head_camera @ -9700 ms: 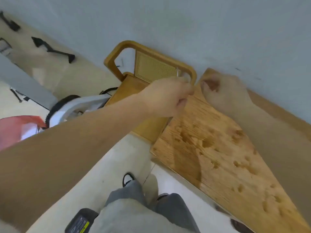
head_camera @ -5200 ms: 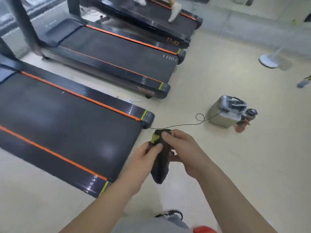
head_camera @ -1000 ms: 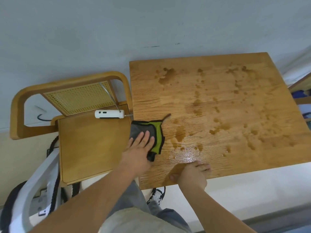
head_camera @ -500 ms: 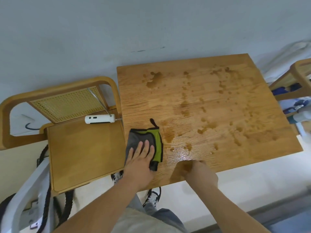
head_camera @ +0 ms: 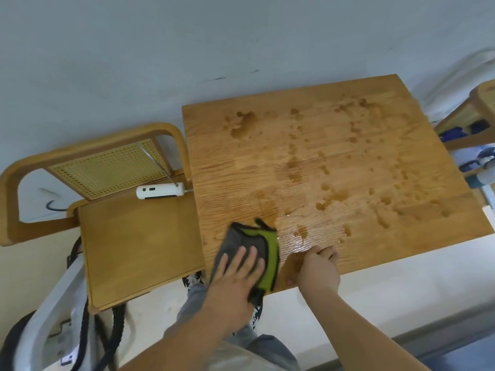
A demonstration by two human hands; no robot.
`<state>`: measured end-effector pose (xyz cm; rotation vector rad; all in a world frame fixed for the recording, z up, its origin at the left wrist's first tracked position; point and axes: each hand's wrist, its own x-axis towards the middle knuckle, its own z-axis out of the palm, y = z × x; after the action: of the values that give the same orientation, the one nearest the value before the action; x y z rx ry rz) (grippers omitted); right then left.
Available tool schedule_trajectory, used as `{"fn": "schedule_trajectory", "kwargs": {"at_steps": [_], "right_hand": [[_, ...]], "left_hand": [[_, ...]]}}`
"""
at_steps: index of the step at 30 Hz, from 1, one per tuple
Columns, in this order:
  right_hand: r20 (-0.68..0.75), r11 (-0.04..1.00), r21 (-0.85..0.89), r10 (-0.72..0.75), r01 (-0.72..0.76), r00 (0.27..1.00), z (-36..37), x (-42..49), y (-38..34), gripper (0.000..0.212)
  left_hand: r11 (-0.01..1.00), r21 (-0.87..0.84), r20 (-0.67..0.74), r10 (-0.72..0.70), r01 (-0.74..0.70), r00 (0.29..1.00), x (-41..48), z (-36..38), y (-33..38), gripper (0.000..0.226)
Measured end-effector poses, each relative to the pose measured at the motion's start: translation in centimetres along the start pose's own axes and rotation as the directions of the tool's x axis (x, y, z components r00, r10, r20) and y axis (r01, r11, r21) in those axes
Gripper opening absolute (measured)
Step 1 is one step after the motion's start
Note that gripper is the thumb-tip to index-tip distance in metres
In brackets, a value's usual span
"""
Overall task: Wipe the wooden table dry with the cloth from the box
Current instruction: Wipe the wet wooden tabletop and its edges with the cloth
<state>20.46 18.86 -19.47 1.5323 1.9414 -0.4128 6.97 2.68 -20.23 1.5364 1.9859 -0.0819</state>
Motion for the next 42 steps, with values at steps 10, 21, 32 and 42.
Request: {"fn": "schedule_trajectory", "kwargs": {"at_steps": [10,21,32,42], "right_hand": [[0.020,1.000,0.013,-0.014,0.013,1.000,0.1,-0.6,0.1,0.117],[0.023,0.999,-0.041,-0.006,0.007,1.000,-0.2,-0.6,0.0,0.119],[0.070,0.999,-0.021,0.027,-0.026,0.997,-0.7,0.1,-1.0,0.128],[0.055,0.999,-0.033,0.026,-0.024,0.998,-1.1,0.0,-1.2,0.126]], "left_hand": [[0.976,-0.073,-0.086,-0.211,0.205,0.974,1.6,0.5,-2.8,0.100],[0.959,-0.078,-0.073,-0.280,0.274,0.957,1.1,-0.3,-5.4,0.085],[0.987,0.133,-0.066,-0.079,0.087,0.995,1.6,-0.5,-6.9,0.084],[0.903,0.283,0.025,0.331,-0.324,0.943,2.3,-0.1,-6.5,0.083]]}}
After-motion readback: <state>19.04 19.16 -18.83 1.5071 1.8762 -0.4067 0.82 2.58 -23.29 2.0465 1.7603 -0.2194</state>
